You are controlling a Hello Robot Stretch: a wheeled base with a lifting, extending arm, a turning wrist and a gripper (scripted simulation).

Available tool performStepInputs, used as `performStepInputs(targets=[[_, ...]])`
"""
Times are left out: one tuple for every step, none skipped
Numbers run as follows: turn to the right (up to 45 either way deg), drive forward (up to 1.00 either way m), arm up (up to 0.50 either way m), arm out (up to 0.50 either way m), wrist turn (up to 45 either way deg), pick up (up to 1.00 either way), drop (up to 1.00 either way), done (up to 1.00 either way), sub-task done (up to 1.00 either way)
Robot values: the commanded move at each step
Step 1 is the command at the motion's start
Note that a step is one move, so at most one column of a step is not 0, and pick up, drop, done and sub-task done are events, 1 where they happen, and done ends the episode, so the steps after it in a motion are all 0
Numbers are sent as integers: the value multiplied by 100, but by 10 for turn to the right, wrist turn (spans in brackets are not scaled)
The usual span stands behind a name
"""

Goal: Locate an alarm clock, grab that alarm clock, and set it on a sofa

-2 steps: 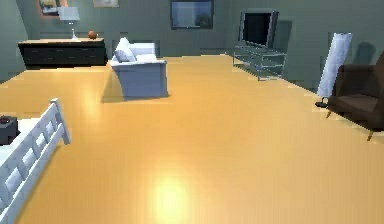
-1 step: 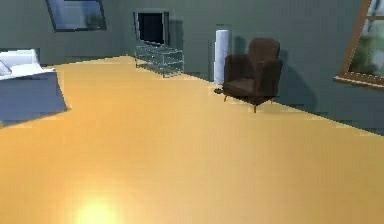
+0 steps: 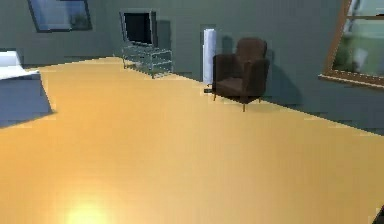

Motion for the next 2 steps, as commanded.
performStepInputs(targets=[[0, 25, 0, 0, 0, 0, 0, 0, 0], [-450, 0, 0, 0, 0, 0, 0, 0, 0]])
